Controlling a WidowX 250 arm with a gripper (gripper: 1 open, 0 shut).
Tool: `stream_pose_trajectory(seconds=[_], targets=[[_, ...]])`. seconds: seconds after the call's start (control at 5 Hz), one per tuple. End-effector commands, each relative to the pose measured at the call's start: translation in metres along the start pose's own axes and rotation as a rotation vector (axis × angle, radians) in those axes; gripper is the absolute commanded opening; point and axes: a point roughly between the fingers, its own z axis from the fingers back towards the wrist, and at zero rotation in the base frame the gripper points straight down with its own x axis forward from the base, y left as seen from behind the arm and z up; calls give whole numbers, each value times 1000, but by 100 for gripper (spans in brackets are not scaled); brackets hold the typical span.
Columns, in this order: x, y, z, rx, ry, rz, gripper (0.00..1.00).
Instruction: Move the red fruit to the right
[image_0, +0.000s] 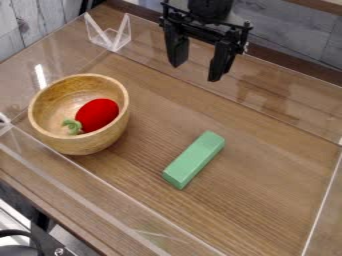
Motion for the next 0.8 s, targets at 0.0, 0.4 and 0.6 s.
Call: stream_pose_trajectory(seconds=[0.0, 0.4, 0.6], targets=[[-3, 11, 1, 1, 20, -12, 100], [-27, 56, -1, 18, 21, -34, 100], [-49, 89, -8, 34, -20, -43, 100]])
